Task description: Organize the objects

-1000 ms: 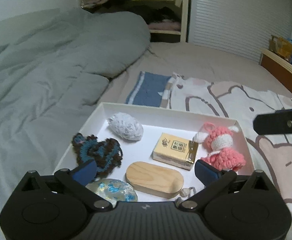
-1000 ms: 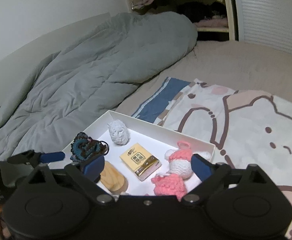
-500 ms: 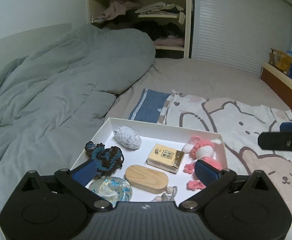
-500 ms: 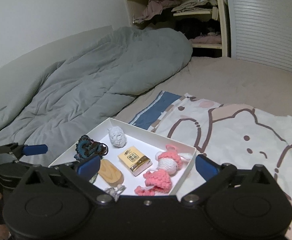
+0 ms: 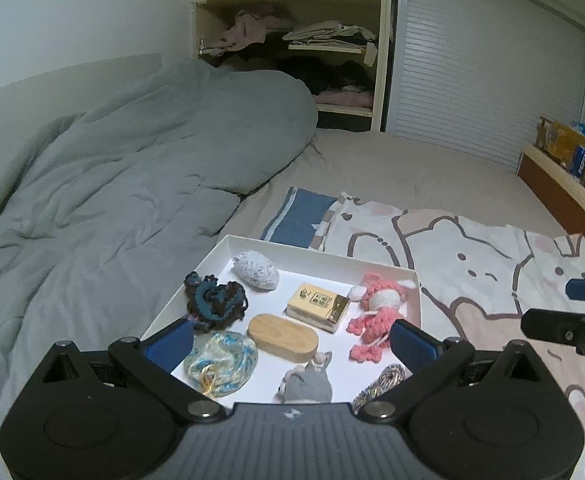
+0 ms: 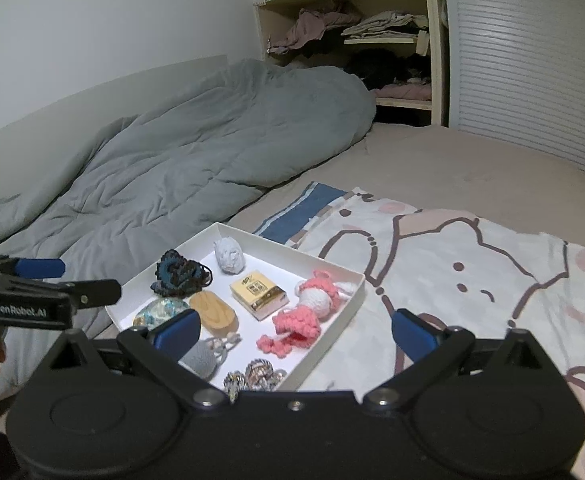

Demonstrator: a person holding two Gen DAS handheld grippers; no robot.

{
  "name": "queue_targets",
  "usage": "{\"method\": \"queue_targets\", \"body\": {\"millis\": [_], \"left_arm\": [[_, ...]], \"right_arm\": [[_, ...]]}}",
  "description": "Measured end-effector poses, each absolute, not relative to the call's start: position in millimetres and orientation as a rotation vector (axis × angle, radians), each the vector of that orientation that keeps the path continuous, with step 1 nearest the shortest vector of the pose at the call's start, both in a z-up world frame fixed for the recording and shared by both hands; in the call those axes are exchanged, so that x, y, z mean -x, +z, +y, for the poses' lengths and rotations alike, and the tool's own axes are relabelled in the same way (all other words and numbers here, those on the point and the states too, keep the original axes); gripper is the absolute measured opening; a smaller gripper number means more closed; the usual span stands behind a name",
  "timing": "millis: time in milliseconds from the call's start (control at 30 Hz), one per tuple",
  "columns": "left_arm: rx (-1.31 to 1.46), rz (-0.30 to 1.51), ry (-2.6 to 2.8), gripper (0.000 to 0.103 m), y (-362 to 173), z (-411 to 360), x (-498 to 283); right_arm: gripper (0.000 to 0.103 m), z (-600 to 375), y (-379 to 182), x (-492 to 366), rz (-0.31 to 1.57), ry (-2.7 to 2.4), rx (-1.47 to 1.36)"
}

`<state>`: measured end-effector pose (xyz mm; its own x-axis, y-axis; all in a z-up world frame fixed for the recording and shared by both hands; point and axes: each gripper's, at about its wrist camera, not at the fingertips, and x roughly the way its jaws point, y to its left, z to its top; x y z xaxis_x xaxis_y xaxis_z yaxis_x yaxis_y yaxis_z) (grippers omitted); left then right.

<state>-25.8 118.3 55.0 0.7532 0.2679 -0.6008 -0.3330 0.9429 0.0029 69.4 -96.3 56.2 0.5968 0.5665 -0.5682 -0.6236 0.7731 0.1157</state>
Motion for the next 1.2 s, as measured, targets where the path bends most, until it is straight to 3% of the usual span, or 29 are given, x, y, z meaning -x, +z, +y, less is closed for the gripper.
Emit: {"method": "queue_targets", "body": {"millis": [1200], "left_arm": [[0.092,0.614,0.314,0.103,26,54,83]], "right_arm": [[0.103,-153,30,-25,0.604,0.653,0.139]]}}
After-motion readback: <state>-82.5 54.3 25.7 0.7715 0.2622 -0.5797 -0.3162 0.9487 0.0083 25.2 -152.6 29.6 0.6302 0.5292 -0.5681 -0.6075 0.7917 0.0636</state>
